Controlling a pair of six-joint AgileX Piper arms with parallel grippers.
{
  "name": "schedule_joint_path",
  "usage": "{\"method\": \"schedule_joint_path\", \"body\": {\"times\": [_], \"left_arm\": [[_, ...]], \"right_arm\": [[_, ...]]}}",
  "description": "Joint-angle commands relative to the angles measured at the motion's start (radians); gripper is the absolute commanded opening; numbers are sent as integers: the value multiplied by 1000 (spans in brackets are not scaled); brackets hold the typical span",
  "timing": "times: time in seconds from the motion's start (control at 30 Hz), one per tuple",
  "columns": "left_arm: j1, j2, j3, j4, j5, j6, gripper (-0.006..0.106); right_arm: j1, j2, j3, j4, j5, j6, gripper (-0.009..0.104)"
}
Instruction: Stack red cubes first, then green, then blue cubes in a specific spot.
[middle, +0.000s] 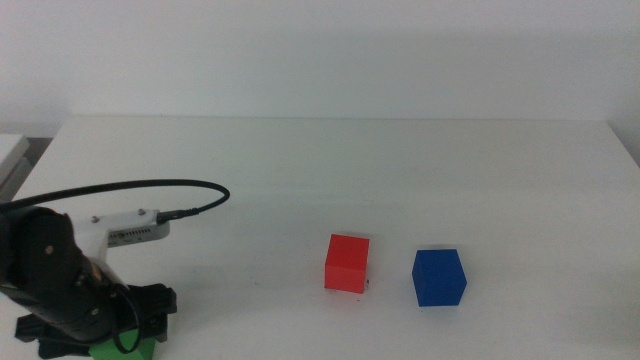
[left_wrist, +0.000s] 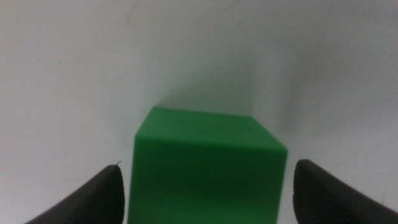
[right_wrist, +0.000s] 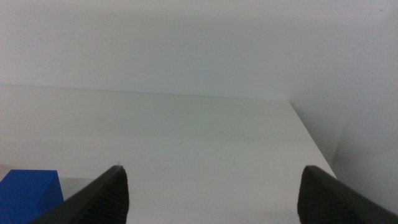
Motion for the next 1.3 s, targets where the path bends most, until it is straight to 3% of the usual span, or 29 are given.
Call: {"method": "schedule_joint_path", "body": {"times": [0.0, 0.07, 0.2, 0.33, 0.43, 0.57, 0.73, 1.27], "left_arm": [[3, 32, 2, -10, -35, 10, 87], [3, 39, 0, -10, -31, 14, 76], [-17, -4, -66, -51, 26, 50, 42], [-180, 1, -283, 12, 248, -177, 13], [-328, 73, -497, 72, 360, -294, 2], [-453, 219, -761, 83, 445, -320, 1], [-498, 387, -945, 84, 478, -335, 1], [-500, 525, -991, 27, 380, -266, 1]], "right_arm": [[-8, -5, 4, -5, -11, -6, 93], [-8, -5, 4, -5, -11, -6, 93], [-8, -5, 4, -5, -11, -6, 93], [-8, -5, 4, -5, -11, -6, 93], [-8, -5, 4, -5, -11, -6, 93], [-8, -5, 4, -5, -11, -6, 93], [-8, -5, 4, -5, -11, -6, 93], [-8, -5, 4, -5, -11, -6, 93]]}}
